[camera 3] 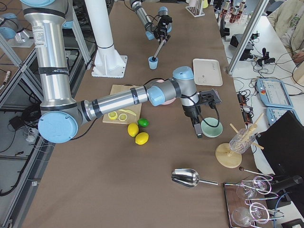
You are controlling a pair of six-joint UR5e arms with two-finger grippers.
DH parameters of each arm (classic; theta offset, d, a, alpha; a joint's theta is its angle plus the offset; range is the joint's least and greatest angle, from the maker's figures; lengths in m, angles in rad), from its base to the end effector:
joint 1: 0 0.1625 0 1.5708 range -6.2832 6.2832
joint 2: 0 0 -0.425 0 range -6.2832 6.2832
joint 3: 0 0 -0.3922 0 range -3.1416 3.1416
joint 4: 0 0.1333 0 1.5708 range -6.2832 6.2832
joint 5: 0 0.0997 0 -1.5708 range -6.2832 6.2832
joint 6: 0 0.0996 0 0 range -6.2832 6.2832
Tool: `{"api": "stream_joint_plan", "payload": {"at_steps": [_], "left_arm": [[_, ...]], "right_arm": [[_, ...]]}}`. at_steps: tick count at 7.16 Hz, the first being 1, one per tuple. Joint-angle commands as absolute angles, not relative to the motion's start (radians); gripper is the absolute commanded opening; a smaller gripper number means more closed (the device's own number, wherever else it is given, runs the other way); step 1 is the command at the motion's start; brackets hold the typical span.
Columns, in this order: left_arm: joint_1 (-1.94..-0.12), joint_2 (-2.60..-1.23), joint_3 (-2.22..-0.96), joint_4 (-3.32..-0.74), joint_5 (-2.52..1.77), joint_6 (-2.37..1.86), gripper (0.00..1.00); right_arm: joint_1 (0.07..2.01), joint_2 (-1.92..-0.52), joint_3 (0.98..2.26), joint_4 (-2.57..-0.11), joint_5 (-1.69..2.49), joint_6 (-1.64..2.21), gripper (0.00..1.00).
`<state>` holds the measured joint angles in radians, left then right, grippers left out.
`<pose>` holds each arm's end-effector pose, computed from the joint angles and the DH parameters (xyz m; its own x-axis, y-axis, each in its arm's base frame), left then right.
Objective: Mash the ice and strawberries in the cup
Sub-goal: 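Press the metal rod down on the ice and strawberry with the left gripper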
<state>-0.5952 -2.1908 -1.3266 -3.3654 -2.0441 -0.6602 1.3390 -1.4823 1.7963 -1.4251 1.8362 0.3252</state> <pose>0.4713 -0.4253 0.2321 -0.1385 0.9428 -0.3031 0.4840 0.3315 0.8098 -0.0203 -0.5527 0.5066 0.9304 -0.0387 0.3645 -0.0964 0.9335 0.3453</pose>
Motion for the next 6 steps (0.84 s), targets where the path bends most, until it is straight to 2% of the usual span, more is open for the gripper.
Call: {"api": "stream_joint_plan", "payload": {"at_steps": [1, 6], "left_arm": [[-0.594, -2.192, -1.324, -3.364, -2.036, -0.66, 0.0], [-0.588, -2.191, -1.295, -3.367, -2.022, -0.655, 0.0]], "right_arm": [[1.339, -1.486, 1.796, -1.425, 1.836, 0.325, 1.0], [1.338, -1.488, 1.798, -1.425, 1.838, 0.325, 1.0]]}}
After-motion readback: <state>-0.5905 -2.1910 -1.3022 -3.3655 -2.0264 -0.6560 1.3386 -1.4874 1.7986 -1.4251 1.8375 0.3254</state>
